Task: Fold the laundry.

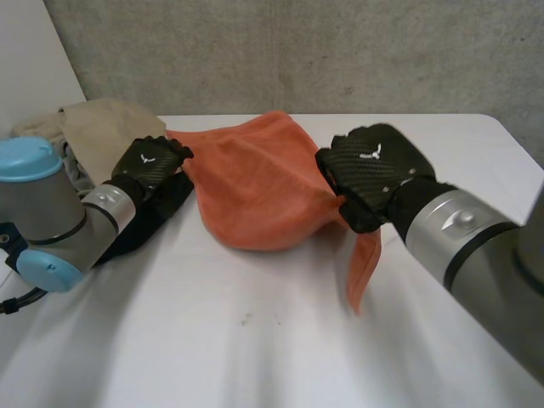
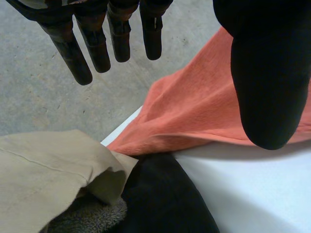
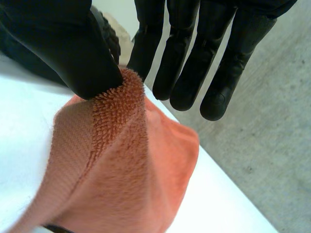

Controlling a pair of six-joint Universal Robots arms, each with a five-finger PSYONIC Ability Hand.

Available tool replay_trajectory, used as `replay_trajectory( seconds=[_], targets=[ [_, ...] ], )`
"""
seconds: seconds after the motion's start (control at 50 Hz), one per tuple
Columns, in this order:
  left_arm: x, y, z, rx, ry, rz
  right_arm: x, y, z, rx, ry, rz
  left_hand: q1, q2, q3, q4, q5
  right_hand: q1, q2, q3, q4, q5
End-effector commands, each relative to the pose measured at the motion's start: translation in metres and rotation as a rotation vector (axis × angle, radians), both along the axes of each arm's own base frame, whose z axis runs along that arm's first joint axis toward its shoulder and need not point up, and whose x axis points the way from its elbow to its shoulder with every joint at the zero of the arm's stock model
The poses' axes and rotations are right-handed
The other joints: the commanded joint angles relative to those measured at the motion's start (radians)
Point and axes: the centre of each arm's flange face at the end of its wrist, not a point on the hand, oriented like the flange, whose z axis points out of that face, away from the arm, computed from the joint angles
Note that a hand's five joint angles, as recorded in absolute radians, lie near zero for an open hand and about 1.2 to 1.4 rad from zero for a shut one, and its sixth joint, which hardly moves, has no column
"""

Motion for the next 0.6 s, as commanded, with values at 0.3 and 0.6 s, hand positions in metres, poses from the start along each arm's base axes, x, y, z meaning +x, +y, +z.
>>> replay_trajectory(
  seconds=[0.3, 0.6],
  targets=[
    [-0.045, -0.015, -0.057, -0.021, 0.013, -0.093, -0.017, 0.029, 0.065, -0.137, -0.116, 0.006, 0.004, 0.026, 0.026, 0.03, 0.042, 0.409, 0.22, 0.216, 0.212, 0.239],
    [-0.064, -0.01, -0.074, 0.001, 0.013, -0.134, -0.022, 0.032, 0.084, -0.179, -0.165, -0.009, 1.096, 1.118, 1.117, 1.121, 1.134, 0.409, 0.22, 0.216, 0.212, 0.239]
  ],
)
